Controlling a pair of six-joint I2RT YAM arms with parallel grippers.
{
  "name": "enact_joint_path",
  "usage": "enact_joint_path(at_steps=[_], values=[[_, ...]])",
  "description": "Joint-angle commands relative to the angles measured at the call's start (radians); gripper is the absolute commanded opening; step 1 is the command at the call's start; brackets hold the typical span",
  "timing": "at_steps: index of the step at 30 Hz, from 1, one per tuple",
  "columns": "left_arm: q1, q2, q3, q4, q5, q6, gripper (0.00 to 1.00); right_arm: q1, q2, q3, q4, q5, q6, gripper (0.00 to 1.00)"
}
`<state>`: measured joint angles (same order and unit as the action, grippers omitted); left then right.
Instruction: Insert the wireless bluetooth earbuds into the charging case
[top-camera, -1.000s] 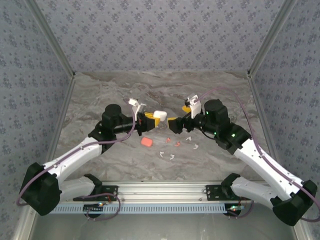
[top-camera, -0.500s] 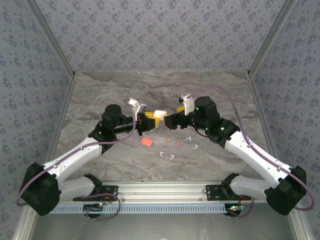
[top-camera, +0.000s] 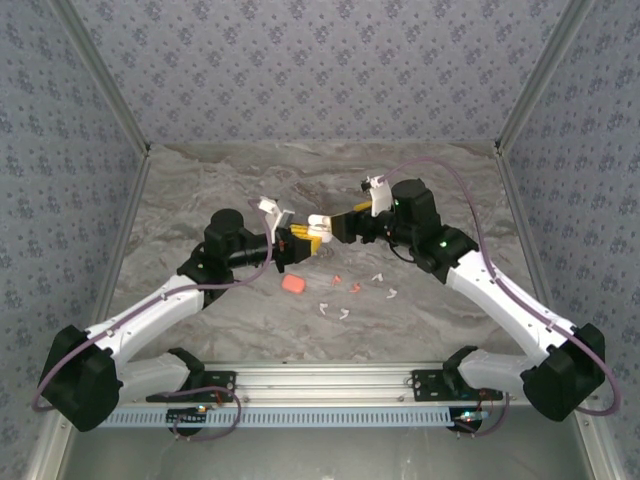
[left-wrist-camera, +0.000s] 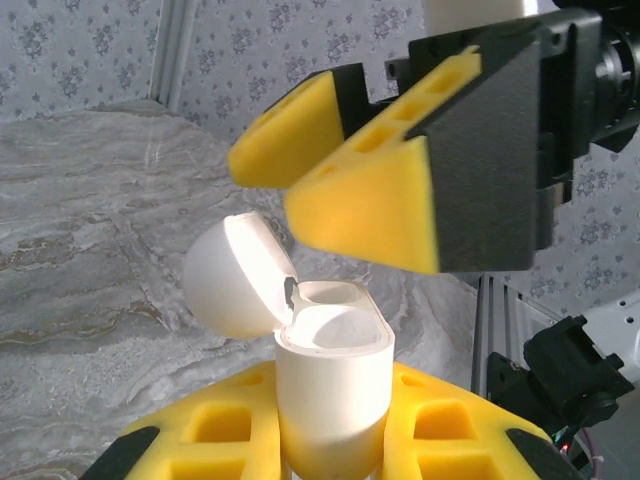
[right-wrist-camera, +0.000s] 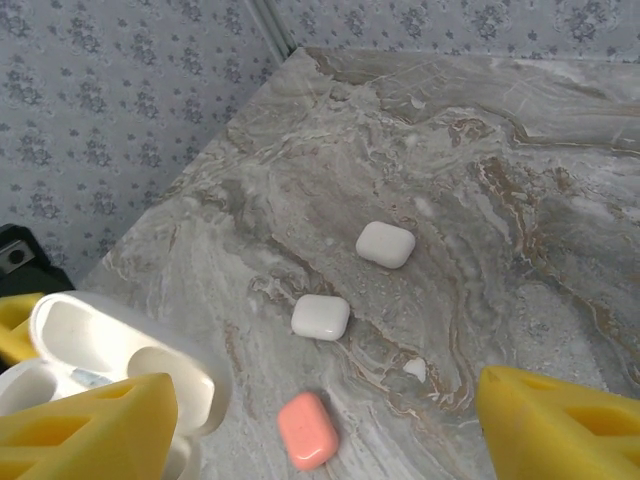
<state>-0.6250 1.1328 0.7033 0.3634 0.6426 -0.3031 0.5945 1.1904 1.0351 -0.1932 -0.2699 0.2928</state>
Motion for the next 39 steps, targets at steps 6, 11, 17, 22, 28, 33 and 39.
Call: enact_joint_path(at_steps=[6,11,17,22,28,33,39], values=[[-0.008,-0.015,0.023,0.01,0.005,0.028,0.0,-0.019,-0.05,0.022,-0.013,-0.011,0.012,0.8],[-0.008,-0.031,-0.018,0.041,-0.016,0.019,0.0,-0.039,-0.141,-0.016,-0.11,0.046,0.031,0.8],[-0.008,-0.08,-0.063,0.08,-0.021,0.031,0.0,-0.077,-0.169,-0.038,-0.399,0.2,0.095,0.79],[-0.008,-0.145,-0.109,0.133,-0.04,0.04,0.0,-0.111,-0.156,-0.137,-0.535,0.255,0.213,0.74],[-0.009,-0.189,-0.121,0.116,-0.064,0.053,0.0,-0.111,-0.092,-0.273,-0.472,0.268,0.278,0.6],[-0.008,-0.203,-0.117,0.088,-0.068,0.06,0.0,-0.111,0.0,-0.324,-0.366,0.271,0.295,0.52],[-0.009,-0.209,-0.117,0.07,-0.079,0.062,0.0,-0.112,0.096,-0.333,-0.309,0.293,0.309,0.46]])
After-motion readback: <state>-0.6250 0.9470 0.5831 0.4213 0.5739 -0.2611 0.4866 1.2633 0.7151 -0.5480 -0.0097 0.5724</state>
